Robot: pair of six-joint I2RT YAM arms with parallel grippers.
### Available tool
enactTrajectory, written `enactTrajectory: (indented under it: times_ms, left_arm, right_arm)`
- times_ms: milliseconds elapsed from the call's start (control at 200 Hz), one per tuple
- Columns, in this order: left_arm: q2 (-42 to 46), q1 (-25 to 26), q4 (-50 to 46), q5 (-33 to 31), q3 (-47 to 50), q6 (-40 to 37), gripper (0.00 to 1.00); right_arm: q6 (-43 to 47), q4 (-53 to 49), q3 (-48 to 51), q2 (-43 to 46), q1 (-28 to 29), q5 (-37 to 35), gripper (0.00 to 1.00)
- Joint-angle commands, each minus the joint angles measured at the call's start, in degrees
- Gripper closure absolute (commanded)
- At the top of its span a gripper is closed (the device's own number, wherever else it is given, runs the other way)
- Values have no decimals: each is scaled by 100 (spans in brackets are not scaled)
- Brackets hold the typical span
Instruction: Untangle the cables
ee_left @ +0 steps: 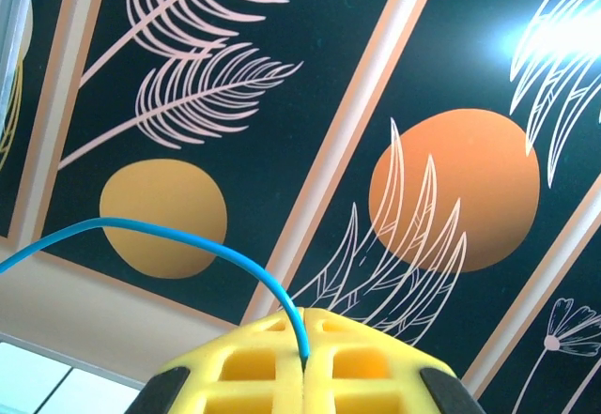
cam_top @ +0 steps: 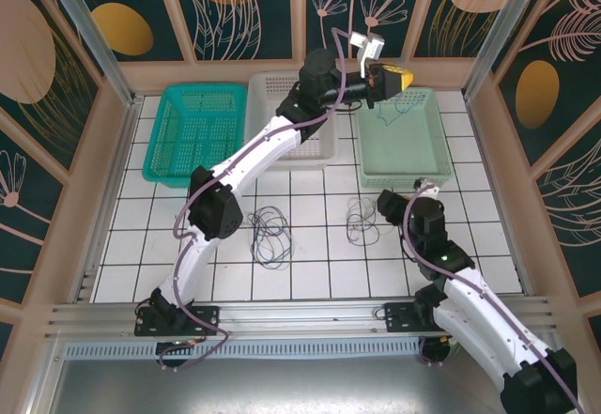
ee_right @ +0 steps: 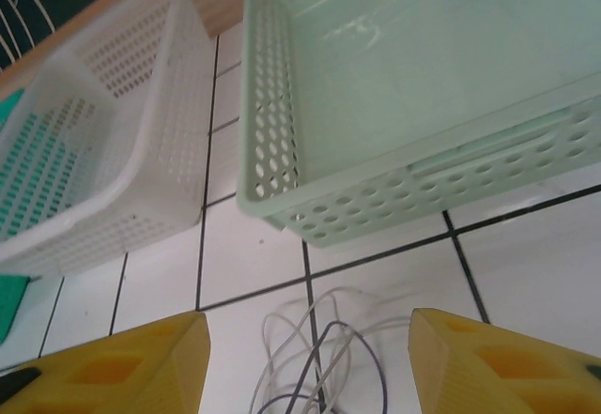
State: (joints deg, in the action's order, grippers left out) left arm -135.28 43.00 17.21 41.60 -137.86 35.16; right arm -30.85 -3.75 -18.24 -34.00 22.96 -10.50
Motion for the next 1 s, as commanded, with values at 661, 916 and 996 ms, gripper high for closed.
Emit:
enactTrajectory:
  times_ms: [661, 916, 996]
  left_arm:
    - [-1832, -186, -410, -195, -120, 1025, 34]
    - [-1298, -184, -1255, -374, -83, 531, 1]
    - [-1175, -204, -2166, -810, -218, 335, 1]
  right_arm:
    - [-465, -1075, -336, 144, -707, 439, 38]
    - [-321, -1057, -556, -246, -749, 559, 37]
    - [-214, -1101, -651, -276, -743, 524, 36]
